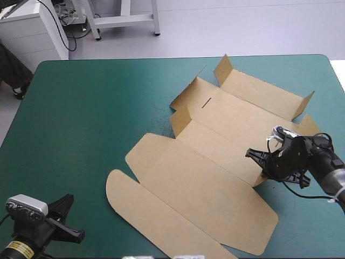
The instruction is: Fold the box
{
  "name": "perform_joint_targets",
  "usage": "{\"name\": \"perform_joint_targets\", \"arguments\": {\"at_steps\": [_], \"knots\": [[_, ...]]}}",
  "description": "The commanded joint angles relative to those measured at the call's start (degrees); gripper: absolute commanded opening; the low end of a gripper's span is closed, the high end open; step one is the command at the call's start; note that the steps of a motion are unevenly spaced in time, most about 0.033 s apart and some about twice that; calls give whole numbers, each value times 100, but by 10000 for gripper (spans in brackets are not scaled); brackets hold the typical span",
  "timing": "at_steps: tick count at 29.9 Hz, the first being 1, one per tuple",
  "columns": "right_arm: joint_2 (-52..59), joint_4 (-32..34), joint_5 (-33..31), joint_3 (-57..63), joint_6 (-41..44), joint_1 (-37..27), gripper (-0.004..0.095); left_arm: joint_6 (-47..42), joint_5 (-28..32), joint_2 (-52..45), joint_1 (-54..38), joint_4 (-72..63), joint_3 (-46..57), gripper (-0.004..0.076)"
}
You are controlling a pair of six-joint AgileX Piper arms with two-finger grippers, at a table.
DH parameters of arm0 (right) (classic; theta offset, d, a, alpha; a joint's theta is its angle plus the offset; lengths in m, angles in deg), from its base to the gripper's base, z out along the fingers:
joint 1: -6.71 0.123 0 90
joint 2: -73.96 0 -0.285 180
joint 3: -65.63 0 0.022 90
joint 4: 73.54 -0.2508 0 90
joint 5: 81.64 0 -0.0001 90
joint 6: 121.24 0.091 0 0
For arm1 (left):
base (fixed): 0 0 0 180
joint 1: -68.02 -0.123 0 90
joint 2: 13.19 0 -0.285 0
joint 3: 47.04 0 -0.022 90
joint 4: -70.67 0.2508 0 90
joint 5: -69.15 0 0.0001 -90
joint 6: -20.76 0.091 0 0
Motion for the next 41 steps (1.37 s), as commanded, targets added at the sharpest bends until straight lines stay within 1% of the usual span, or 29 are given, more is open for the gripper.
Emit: {"name": "perform_joint_targets", "arguments": {"at_steps": [1,4,6,8,11,16,23,26,29,30,35,41], "knots": [[124,248,188,-182,-204,5,-9,-10,425,64,14,21,-126,-8],[110,289,435,-242,-718,5,-9,-10,425,64,14,21,-121,-8],[-42,328,418,-466,-1133,-3,-10,-10,437,64,14,21,-121,-8],[-287,391,271,-821,-1424,-3,-10,-10,437,64,14,21,-121,-8],[-862,419,-287,-1583,-1930,-3,-10,-10,437,64,14,21,-121,-8],[-1886,457,-1183,-3201,-2878,-3,-11,-10,437,64,14,21,-121,-8],[-2994,485,-2107,-5270,-4280,-3,-10,-10,437,64,14,21,-121,-8],[-3368,460,-2107,-6028,-4658,7,-11,-10,437,64,14,21,-121,-8],[-3668,435,-2107,-6570,-5274,53,-20,-10,437,64,14,21,-121,-8],[-3775,422,-2107,-6724,-5645,59,-20,-10,437,64,14,21,-121,-8],[-3983,422,-2107,-6867,-6712,287,-21,-10,437,64,14,7,-121,-8],[-4120,416,-2107,-6867,-7111,793,-20,-10,437,64,14,-80,-121,-8]]}}
